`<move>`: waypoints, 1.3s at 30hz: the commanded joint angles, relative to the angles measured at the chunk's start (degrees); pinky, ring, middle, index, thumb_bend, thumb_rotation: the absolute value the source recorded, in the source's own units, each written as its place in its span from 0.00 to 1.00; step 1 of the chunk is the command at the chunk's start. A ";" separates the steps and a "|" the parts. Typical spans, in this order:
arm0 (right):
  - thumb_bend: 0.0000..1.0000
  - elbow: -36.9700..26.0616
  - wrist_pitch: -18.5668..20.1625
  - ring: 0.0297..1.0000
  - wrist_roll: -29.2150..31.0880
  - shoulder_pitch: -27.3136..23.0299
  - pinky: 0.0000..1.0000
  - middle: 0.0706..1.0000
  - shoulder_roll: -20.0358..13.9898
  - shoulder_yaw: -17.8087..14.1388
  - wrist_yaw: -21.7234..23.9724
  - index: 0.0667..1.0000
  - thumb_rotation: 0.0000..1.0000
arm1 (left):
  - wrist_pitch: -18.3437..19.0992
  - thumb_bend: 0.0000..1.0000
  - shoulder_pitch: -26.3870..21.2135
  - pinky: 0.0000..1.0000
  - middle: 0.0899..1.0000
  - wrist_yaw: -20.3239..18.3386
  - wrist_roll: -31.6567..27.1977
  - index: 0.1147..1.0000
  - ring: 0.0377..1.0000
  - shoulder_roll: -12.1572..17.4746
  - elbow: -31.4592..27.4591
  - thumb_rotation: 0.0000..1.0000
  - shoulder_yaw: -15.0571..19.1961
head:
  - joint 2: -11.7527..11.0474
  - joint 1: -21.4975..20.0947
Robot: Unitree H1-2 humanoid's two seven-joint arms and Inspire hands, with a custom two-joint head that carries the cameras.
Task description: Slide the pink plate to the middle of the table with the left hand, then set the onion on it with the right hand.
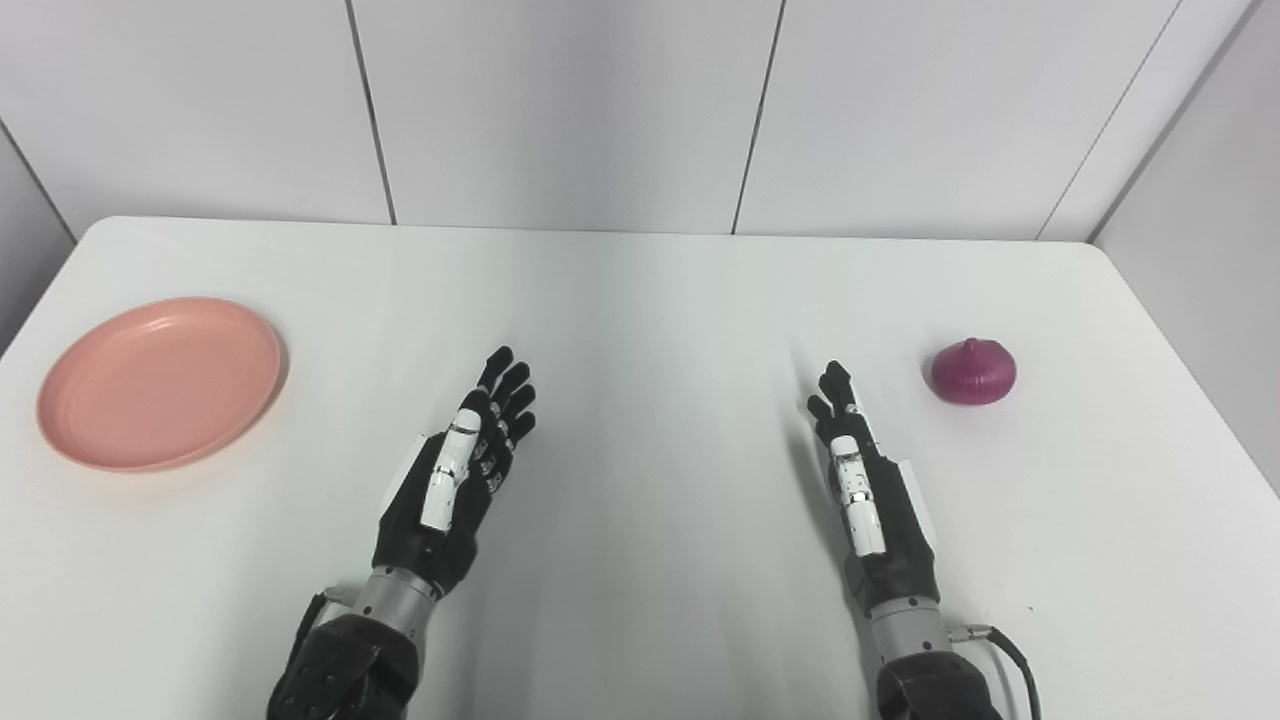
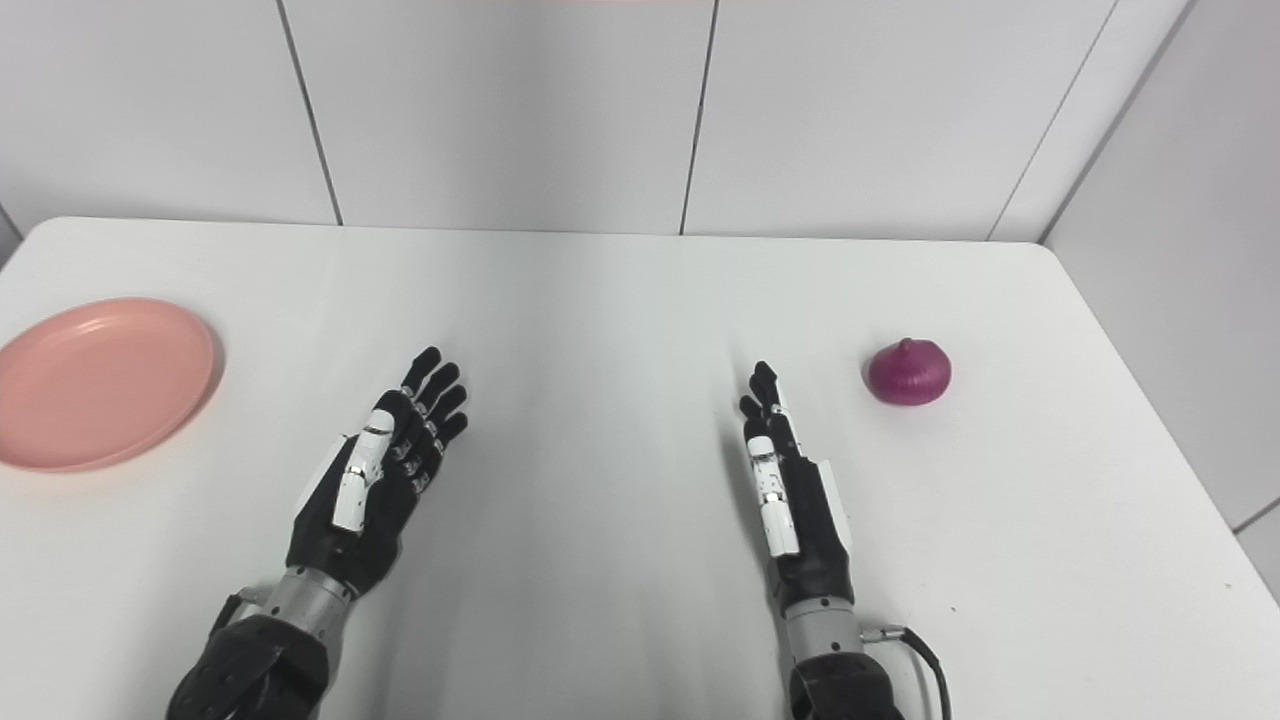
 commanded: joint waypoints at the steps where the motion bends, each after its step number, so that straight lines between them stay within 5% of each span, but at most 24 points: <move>1: 0.27 1.20 -2.72 0.97 0.20 0.90 1.00 1.00 0.13 0.03 0.05 1.00 1.00 | 0.60 0.45 1.89 1.00 1.00 0.25 0.17 1.00 1.00 0.02 1.36 1.00 0.06 | 0.07 0.02; 32: 0.27 1.59 -3.28 0.97 0.11 0.79 1.00 0.99 0.17 -0.04 -0.10 1.00 1.00 | 0.30 0.45 1.74 1.00 1.00 0.39 0.24 1.00 1.00 -0.11 1.76 1.00 0.10 | 0.02 0.21; 39: 0.27 2.21 -3.79 0.97 0.85 0.61 1.00 1.00 -0.67 -0.49 0.44 1.00 1.00 | -0.64 0.46 1.39 1.00 1.00 0.65 1.09 1.00 1.00 -0.82 3.00 1.00 -0.47 | -1.17 4.95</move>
